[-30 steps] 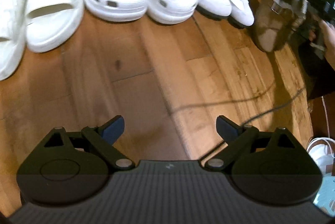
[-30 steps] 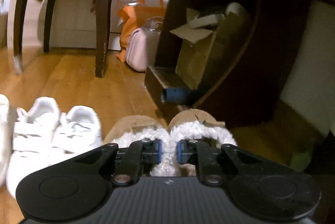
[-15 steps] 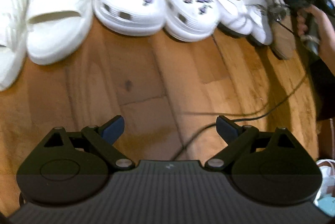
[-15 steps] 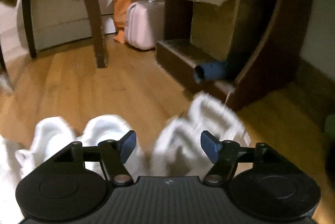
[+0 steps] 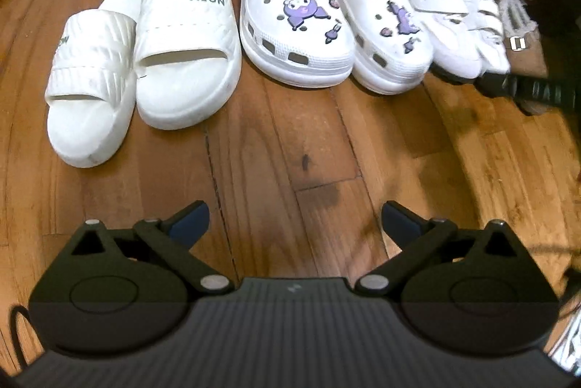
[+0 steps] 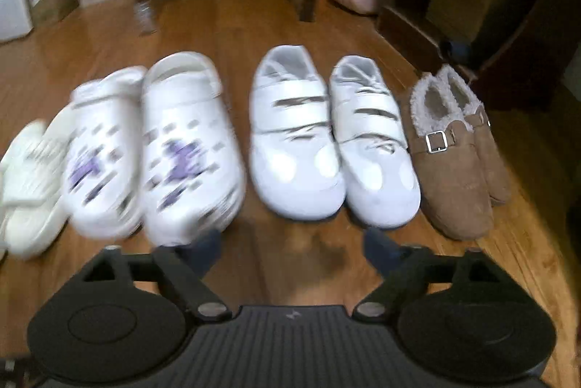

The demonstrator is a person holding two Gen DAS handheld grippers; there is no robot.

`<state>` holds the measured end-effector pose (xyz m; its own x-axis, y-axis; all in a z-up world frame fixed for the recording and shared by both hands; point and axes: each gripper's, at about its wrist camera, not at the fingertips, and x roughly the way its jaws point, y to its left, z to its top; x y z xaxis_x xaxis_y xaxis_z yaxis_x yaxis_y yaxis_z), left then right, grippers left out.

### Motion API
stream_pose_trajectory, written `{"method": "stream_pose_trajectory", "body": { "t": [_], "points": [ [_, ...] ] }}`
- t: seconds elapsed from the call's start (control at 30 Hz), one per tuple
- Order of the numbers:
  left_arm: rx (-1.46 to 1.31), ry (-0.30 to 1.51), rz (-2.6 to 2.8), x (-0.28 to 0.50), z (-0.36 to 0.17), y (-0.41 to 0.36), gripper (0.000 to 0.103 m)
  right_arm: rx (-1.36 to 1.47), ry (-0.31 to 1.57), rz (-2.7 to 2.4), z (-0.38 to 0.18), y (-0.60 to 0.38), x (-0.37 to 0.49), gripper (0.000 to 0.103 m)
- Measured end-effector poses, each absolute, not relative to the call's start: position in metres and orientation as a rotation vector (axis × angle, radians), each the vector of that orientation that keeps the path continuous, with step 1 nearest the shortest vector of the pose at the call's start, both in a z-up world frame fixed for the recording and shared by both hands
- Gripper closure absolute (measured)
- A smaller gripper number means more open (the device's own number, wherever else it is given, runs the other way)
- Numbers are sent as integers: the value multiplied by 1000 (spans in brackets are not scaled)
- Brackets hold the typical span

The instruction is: Organize scattered shoes

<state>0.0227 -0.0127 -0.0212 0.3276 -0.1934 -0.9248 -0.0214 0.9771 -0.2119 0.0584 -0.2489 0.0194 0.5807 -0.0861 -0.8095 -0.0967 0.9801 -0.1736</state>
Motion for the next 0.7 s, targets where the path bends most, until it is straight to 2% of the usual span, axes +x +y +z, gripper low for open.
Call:
{"method": "stream_pose_trajectory", "body": {
  "t": [0.1,0.7],
  "points": [
    [-223,1215,-110,16,-13,-7,0,-288,921,-17,28,-231,39,5],
    [-198,1179,-153,-13,16,-33,0,-254,900,-67,55,-236,0,4]
  ]
}}
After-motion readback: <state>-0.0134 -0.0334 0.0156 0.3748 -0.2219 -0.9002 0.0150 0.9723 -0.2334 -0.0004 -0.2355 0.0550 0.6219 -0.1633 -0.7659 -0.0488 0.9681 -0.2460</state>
